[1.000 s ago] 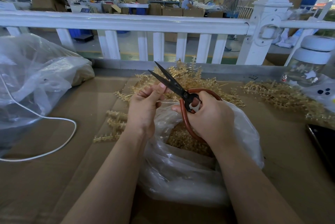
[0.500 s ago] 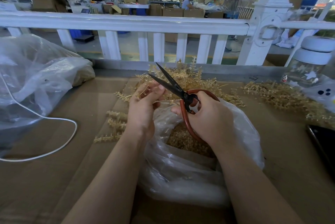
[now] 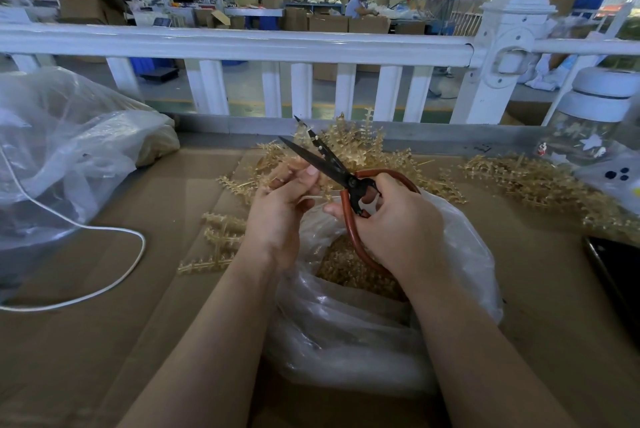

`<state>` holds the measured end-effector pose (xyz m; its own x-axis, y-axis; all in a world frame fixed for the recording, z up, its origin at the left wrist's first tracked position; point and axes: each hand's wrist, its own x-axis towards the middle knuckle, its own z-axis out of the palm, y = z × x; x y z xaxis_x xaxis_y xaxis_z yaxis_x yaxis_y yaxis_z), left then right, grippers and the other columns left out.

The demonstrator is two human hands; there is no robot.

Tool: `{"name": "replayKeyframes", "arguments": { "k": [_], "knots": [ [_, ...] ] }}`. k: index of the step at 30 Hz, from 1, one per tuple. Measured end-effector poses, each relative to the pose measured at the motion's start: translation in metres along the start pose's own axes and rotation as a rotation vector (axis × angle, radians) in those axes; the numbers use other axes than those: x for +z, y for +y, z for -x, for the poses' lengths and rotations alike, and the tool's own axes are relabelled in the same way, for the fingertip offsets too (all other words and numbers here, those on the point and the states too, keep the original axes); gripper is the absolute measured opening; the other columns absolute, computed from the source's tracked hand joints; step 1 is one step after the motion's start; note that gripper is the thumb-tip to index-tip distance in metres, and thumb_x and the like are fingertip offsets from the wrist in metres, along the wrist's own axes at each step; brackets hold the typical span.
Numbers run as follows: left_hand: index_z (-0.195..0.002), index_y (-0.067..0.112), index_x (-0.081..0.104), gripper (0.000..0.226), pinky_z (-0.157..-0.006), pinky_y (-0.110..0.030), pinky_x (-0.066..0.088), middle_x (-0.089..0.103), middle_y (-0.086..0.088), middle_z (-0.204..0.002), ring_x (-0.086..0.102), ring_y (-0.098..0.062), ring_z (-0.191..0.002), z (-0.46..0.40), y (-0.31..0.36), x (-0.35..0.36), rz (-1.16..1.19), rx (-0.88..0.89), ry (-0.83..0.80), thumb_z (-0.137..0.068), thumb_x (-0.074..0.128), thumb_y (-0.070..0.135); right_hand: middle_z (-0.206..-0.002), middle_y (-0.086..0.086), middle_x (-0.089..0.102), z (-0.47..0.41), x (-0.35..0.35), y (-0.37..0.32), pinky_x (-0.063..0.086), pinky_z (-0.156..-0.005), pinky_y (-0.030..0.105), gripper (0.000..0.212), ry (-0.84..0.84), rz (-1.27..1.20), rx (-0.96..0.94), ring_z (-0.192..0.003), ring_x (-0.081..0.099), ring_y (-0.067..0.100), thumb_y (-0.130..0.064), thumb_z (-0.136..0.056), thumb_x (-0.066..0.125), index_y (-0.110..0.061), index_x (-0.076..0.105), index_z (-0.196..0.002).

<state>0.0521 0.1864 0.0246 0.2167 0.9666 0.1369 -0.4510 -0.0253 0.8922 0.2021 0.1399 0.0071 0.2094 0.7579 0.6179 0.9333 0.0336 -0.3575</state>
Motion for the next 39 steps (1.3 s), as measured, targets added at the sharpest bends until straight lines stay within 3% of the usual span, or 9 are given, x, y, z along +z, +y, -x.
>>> {"name": "replayKeyframes", "arguments": {
  "k": [9,16,22,27,31,35,39],
  "knots": [
    [-0.088,0.017,0.064,0.013,-0.061,-0.016,0.046,0.055,0.006,-0.069,0.053,-0.006,-0.063,0.0,-0.001,0.001,0.083,-0.015,-0.038,-0.075,0.069,0.018,-0.066,-0.018,0.054,0.0,-0.002,-0.002,0.046,-0.054,0.025,0.069,0.038,-0.063,-0.015,-0.057,0.051,0.005,-0.09,-0.071,0.04,-0.023,0.056,-0.075],
    [-0.094,0.018,0.063,0.018,-0.069,-0.021,0.045,0.057,0.007,-0.07,0.053,-0.007,-0.066,0.0,0.0,0.0,0.081,-0.033,-0.05,-0.077,0.068,0.017,-0.073,-0.021,0.058,0.0,0.001,-0.002,0.051,-0.055,0.025,0.074,0.028,-0.106,-0.015,-0.061,0.056,0.004,-0.091,-0.07,0.039,-0.022,0.063,-0.08],
    [-0.105,0.016,0.065,0.03,-0.07,-0.023,0.042,0.057,0.004,-0.079,0.054,-0.006,-0.066,0.002,0.003,0.0,0.039,-0.05,-0.056,-0.076,0.071,0.021,-0.073,-0.013,0.067,0.0,0.003,0.002,0.052,-0.058,0.025,0.077,0.038,-0.096,0.004,-0.063,0.059,0.006,-0.093,-0.068,0.039,-0.022,0.065,-0.081],
    [-0.089,0.026,0.073,0.021,-0.081,-0.034,0.039,0.066,0.005,-0.091,0.055,-0.011,-0.077,0.003,0.008,-0.006,0.096,-0.005,-0.169,-0.083,0.056,0.038,-0.073,-0.015,0.066,-0.002,0.003,0.005,0.052,-0.058,0.026,0.071,0.019,-0.076,0.051,-0.066,0.06,0.007,-0.091,-0.069,0.048,-0.025,0.065,-0.084],
    [-0.101,0.02,0.07,0.04,-0.082,-0.034,0.046,0.065,-0.001,-0.102,0.059,-0.016,-0.087,-0.001,0.014,-0.018,0.268,-0.101,-0.26,-0.083,0.059,0.054,-0.076,-0.017,0.066,-0.001,0.002,0.007,0.052,-0.059,0.026,0.062,0.024,-0.061,0.041,-0.068,0.06,0.006,-0.086,-0.073,0.057,-0.026,0.066,-0.086],
    [-0.093,0.025,0.073,0.026,-0.081,-0.03,0.053,0.067,0.005,-0.096,0.062,-0.011,-0.081,-0.004,0.013,-0.02,0.112,-0.074,-0.276,-0.08,0.072,0.047,-0.067,-0.015,0.062,0.0,0.001,0.006,0.044,-0.052,0.02,0.066,0.059,-0.073,-0.015,-0.06,0.056,0.005,-0.088,-0.073,0.051,-0.024,0.064,-0.079],
    [-0.091,0.02,0.072,0.032,-0.075,-0.025,0.056,0.069,0.004,-0.09,0.063,-0.008,-0.074,-0.006,0.011,-0.023,0.146,-0.084,-0.292,-0.067,0.084,0.036,-0.061,-0.015,0.056,0.001,-0.001,0.006,0.036,-0.048,0.016,0.064,0.065,-0.093,-0.059,-0.054,0.052,0.003,-0.086,-0.075,0.052,-0.023,0.062,-0.074]
  ]
}}
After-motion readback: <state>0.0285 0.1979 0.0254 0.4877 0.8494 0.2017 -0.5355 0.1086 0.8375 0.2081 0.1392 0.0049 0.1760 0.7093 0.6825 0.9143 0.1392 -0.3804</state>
